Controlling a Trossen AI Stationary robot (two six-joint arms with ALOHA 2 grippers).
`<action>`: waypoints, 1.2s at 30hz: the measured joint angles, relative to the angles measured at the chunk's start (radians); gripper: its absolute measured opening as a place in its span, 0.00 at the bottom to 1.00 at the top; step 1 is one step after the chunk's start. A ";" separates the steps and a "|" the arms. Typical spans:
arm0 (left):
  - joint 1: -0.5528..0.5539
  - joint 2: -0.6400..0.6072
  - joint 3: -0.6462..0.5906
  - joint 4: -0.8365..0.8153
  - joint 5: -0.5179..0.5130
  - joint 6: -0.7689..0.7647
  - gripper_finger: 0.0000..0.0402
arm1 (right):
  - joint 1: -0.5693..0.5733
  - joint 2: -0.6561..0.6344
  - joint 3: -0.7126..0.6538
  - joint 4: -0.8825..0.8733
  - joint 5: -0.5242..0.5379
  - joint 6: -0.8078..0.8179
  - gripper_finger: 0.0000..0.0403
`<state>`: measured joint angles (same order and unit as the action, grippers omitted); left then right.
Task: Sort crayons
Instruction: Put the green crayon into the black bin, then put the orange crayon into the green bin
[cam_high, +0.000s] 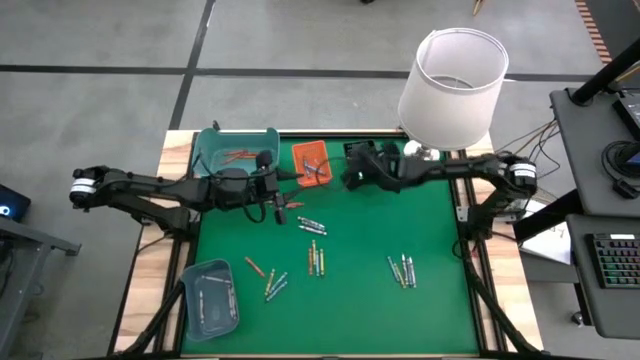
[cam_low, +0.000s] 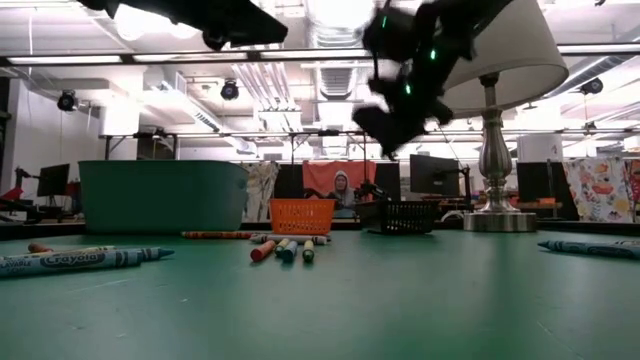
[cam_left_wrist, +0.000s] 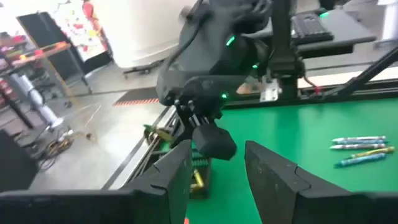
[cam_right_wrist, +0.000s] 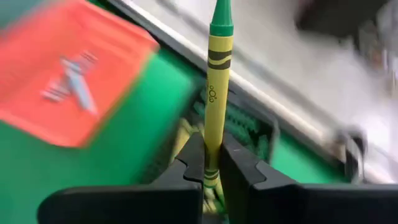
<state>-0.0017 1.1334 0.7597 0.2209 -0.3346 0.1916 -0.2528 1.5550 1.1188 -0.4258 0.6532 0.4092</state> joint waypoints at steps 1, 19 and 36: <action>0.000 -0.006 0.000 -0.011 -0.011 -0.005 0.33 | -0.027 0.015 0.008 -0.051 -0.026 0.040 0.04; 0.000 -0.028 0.000 -0.128 -0.025 -0.051 0.33 | -0.120 0.154 0.048 -0.064 -0.138 0.078 0.31; 0.000 0.001 0.000 -0.331 -0.023 -0.129 0.33 | 0.014 0.023 0.053 -0.066 -0.139 -0.060 0.32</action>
<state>-0.0017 1.1346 0.7593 -0.1097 -0.3578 0.0628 -0.2389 1.5780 1.1717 -0.4919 0.5142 0.3493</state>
